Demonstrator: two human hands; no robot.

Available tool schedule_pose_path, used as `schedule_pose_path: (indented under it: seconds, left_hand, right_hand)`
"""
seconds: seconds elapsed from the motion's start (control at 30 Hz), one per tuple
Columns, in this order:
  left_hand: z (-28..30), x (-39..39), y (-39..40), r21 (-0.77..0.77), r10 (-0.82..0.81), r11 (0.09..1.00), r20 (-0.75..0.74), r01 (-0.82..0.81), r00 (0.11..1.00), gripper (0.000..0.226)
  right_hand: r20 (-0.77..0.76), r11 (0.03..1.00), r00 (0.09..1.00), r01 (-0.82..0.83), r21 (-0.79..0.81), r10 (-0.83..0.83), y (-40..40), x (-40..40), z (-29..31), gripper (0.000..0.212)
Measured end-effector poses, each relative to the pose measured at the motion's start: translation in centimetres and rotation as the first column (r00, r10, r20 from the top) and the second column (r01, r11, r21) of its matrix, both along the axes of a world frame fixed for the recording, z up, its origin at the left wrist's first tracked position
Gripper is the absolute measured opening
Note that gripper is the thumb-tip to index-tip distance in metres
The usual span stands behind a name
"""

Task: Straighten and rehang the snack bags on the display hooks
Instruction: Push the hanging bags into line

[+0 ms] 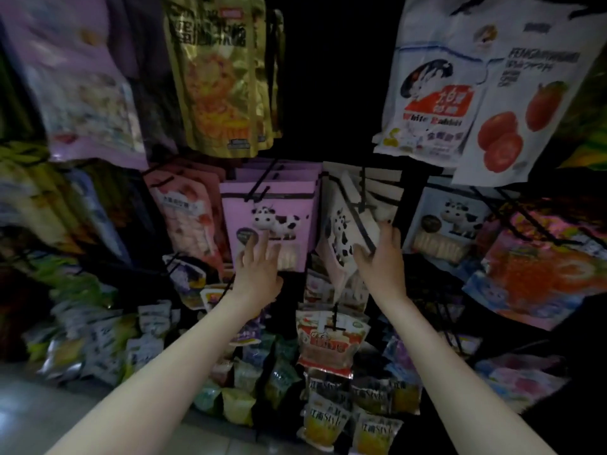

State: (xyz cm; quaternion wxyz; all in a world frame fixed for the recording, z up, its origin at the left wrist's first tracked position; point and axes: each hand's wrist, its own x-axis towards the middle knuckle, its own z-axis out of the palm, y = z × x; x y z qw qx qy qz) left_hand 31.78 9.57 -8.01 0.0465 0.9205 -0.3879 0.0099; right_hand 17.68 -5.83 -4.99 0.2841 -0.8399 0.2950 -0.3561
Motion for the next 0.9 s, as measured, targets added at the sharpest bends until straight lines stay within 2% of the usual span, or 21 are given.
schedule_pose_path:
  seconds: [0.07, 0.13, 0.23, 0.3, 0.47, 0.57, 0.63, 0.73, 0.8, 0.9]
  left_hand:
    - [-0.6, 0.4, 1.8, -0.022, 0.011, 1.000, 0.030, -0.010, 1.000, 0.064]
    - [-1.0, 1.1, 3.8, -0.044, 0.042, 0.998, 0.033, -0.041, 0.999, 0.063]
    - [-1.0, 2.2, 7.0, -0.063, 0.070, 0.996, 0.012, -0.069, 0.997, 0.058]
    - [-0.9, 3.2, 9.5, -0.101, 0.071, 0.992, -0.033, -0.074, 0.997, 0.051]
    - [-0.4, 8.2, 19.9, -0.084, 0.074, 0.993, -0.057, -0.079, 0.996, 0.043]
    - [0.1, 12.8, 29.3, -0.155, 0.146, 0.974, -0.119, -0.163, 0.982, 0.047]
    - [0.3, 15.9, 35.7, -0.238, 0.218, 0.933, -0.226, -0.270, 0.950, 0.046]
    - [0.1, 19.9, 44.6, -0.307, 0.316, 0.830, -0.431, -0.466, 0.845, 0.043]
    - [0.4, 22.4, 49.8, -0.313, 0.360, 0.780, -0.483, -0.541, 0.798, 0.043]
    - [1.7, 26.1, 56.8, -0.333, 0.388, 0.725, -0.525, -0.602, 0.758, 0.043]
  right_hand:
    - [0.051, 0.980, 0.998, 0.012, 0.199, -0.022, 2.0, -0.2, -1.0, 0.035]
    - [-0.028, 0.937, 0.999, 0.041, 0.348, -0.033, 3.7, 0.0, -2.3, 0.025]
    - [-0.257, 0.929, 0.964, 0.037, 0.368, 0.063, 6.4, 1.7, -4.1, 0.030]
    - [-0.251, 0.924, 0.961, -0.008, 0.382, 0.112, 8.8, 3.8, -4.3, 0.029]
    - [-0.192, 0.939, 0.966, -0.103, 0.328, 0.173, 16.6, 11.6, -2.5, 0.024]
    - [-0.172, 0.959, 0.961, -0.176, 0.221, 0.216, 22.9, 17.4, -1.6, 0.030]
    - [-0.188, 0.971, 0.956, -0.205, 0.121, 0.225, 27.6, 21.3, -1.0, 0.034]
    - [-0.209, 0.966, 0.944, -0.255, 0.032, 0.256, 34.8, 26.9, 0.5, 0.027]
    - [-0.229, 0.957, 0.938, -0.281, -0.069, 0.259, 39.3, 30.6, 1.8, 0.029]
    - [-0.277, 0.913, 0.898, -0.387, -0.128, 0.341, 45.5, 36.1, 3.3, 0.029]
